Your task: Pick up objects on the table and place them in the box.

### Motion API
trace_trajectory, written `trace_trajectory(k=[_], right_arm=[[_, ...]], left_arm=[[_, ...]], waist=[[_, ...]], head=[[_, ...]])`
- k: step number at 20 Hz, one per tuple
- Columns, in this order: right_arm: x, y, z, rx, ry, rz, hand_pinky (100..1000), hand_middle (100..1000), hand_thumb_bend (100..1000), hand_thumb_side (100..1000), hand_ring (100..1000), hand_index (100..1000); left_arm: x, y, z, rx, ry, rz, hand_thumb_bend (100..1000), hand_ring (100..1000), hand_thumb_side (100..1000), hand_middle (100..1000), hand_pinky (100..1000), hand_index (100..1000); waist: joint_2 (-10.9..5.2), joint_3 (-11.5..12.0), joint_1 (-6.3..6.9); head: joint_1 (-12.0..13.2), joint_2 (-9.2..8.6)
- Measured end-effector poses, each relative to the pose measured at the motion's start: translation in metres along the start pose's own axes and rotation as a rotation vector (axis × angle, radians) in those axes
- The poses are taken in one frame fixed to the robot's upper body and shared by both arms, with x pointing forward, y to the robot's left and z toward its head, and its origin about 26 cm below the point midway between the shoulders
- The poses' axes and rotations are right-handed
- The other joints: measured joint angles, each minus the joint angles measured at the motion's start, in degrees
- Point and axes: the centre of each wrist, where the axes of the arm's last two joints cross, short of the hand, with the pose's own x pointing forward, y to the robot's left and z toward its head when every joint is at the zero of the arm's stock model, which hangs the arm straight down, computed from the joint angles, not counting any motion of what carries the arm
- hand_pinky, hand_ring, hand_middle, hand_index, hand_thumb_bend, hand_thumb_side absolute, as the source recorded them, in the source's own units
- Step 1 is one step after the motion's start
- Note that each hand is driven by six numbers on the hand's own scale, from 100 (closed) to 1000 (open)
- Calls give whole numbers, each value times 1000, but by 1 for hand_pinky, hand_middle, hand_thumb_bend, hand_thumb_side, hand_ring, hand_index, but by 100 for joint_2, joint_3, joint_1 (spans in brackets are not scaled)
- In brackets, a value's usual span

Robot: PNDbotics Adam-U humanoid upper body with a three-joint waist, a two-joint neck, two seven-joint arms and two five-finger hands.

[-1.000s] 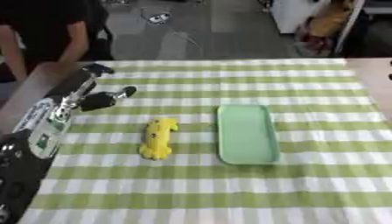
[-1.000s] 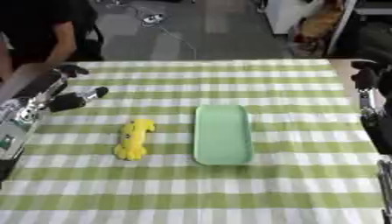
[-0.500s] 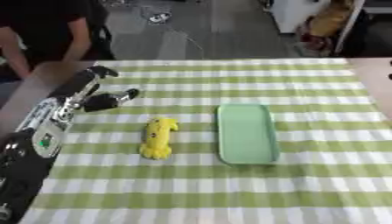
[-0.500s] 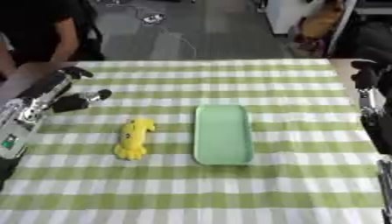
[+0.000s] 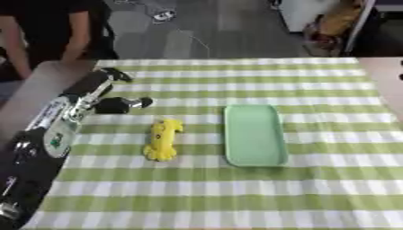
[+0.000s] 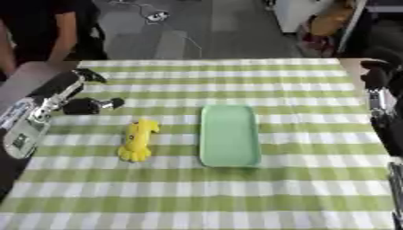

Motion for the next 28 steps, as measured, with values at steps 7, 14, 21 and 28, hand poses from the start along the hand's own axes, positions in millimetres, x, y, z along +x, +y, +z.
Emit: trace_trajectory(k=[7, 14, 21, 28], right_arm=[[0, 1, 0, 4, -3, -4, 691, 779, 215, 825, 765, 866], [0, 1, 0, 6, -4, -4, 691, 779, 213, 825, 765, 866], [0, 1, 0, 5, -4, -7, 692, 779, 211, 825, 765, 866], [0, 1, 0, 6, -5, -7, 692, 779, 210, 825, 765, 867]], left_arm=[[5, -3, -4, -44, -30, -22, 726, 811, 797, 780, 793, 815], [8, -8, -5, -73, -44, -34, 731, 808, 808, 775, 792, 815], [14, -14, -7, -99, -69, -33, 733, 803, 823, 770, 790, 818], [17, -19, -7, -119, -84, -31, 730, 802, 834, 769, 788, 819]], waist=[[11, -2, -1], [13, -9, -1], [15, -14, -1], [16, -14, -1]], head=[[35, 0], [35, 1], [36, 1], [36, 1]])
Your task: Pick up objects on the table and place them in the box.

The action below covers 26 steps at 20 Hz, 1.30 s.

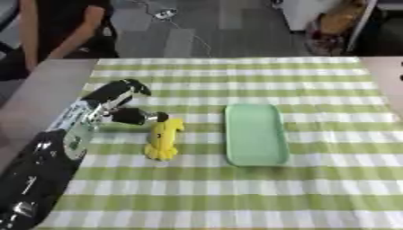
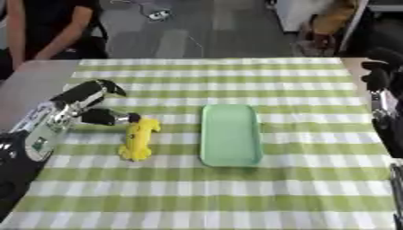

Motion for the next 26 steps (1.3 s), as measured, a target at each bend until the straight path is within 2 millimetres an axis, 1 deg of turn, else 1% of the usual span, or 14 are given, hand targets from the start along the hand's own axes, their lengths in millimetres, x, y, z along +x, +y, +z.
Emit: trace_trajectory(k=[3, 17, 26], right_arm=[[0, 0, 0, 0, 0, 0, 692, 779, 210, 825, 766, 867], [0, 0, 0, 0, 0, 0, 693, 780, 209, 825, 766, 868], [0, 0, 0, 0, 0, 0, 693, 780, 208, 825, 766, 868]], left_arm=[[3, -5, 0, -17, -13, 4, 731, 801, 837, 769, 787, 819], [11, -11, 2, -71, -64, -3, 742, 797, 850, 761, 786, 821], [15, -15, 2, -121, -91, -15, 749, 771, 854, 753, 778, 820]], waist=[[0, 0, 0], [3, 0, 0], [3, -4, 2]], head=[[0, 0], [1, 0], [2, 0]])
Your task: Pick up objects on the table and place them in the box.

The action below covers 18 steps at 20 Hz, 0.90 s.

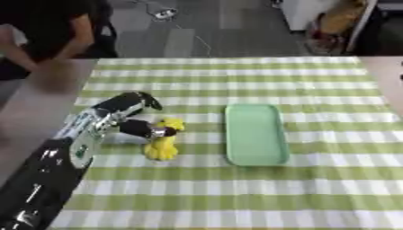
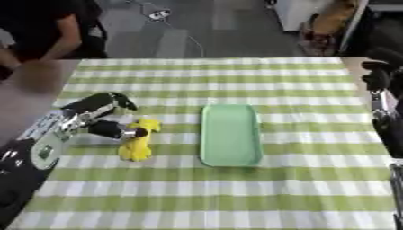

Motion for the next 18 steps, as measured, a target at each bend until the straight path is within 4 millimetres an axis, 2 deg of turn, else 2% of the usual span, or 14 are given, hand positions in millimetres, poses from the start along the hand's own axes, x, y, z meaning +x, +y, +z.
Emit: trace_trajectory(k=[18], right_arm=[[0, 0, 0, 3, -4, -1, 693, 780, 205, 827, 766, 867]], left_arm=[[5, -12, -3, -86, -35, -23, 758, 721, 853, 733, 758, 810]], waist=[[0, -30, 3]], head=[[6, 0]])
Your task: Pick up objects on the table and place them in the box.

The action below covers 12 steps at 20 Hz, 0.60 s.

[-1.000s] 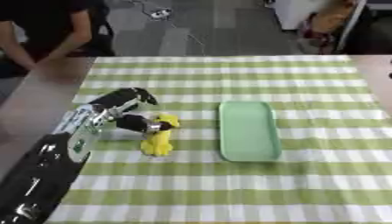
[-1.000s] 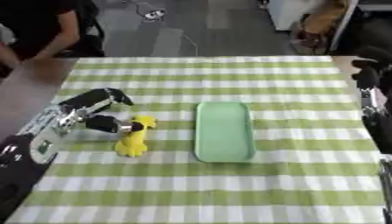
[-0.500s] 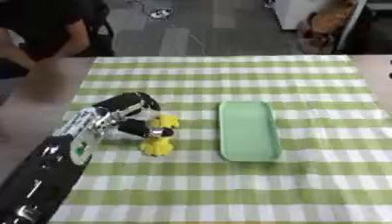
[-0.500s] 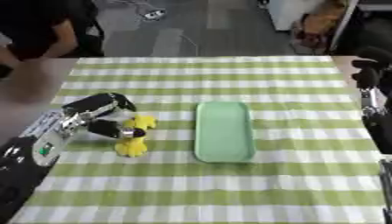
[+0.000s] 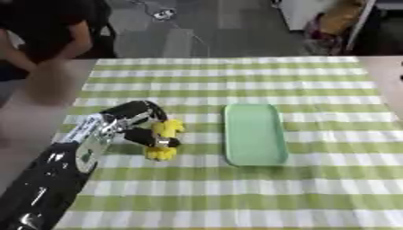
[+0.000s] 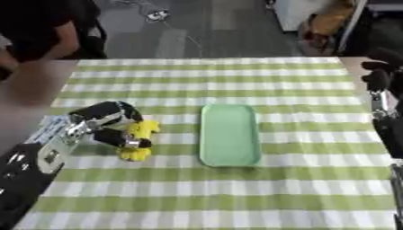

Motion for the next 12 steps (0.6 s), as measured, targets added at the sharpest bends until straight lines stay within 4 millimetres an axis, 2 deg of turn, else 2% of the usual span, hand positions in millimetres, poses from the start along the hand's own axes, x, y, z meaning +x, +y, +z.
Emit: trace_trajectory(k=[3, 8, 12], right_arm=[[0, 0, 0, 0, 0, 0, 693, 780, 205, 827, 766, 868], [0, 0, 0, 0, 0, 0, 693, 780, 204, 827, 766, 868], [0, 0, 0, 0, 0, 0, 693, 780, 204, 827, 766, 868]], left_arm=[[-1, -1, 0, -4, 3, -1, 754, 708, 849, 732, 754, 811], [-3, -4, -1, -11, 17, -5, 743, 634, 832, 718, 688, 810], [-6, -7, -1, -2, 35, 0, 710, 523, 786, 694, 510, 801]], waist=[[0, -2, 0], [1, -5, 0], [3, -5, 0]], head=[[0, 0], [0, 0], [0, 0]])
